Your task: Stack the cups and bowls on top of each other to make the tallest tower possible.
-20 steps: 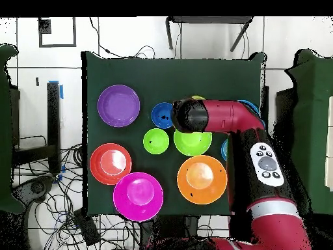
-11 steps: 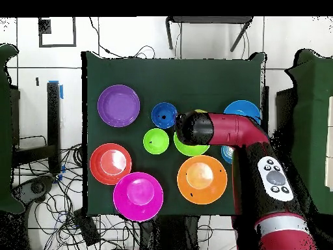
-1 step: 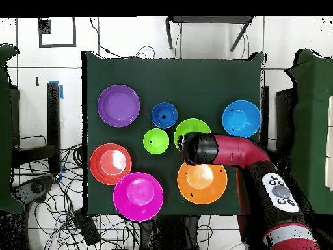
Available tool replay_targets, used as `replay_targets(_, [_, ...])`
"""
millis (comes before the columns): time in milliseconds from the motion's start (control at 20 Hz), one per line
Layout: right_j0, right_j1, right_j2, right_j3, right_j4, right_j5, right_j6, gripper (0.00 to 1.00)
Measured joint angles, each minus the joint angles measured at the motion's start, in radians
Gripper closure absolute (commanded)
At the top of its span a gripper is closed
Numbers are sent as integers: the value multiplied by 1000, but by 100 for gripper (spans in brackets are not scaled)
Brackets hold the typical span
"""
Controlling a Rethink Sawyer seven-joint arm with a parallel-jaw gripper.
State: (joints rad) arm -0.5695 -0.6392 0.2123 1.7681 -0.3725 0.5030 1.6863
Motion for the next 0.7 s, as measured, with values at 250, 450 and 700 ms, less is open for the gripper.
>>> replay_targets(250, [17, 36, -43, 23, -14, -77, 0, 100])
replay_targets(450, [52, 63, -79, 23, -15, -152, 0, 100])
replay_targets(700, [106, 117, -121, 20, -15, -273, 0, 100])
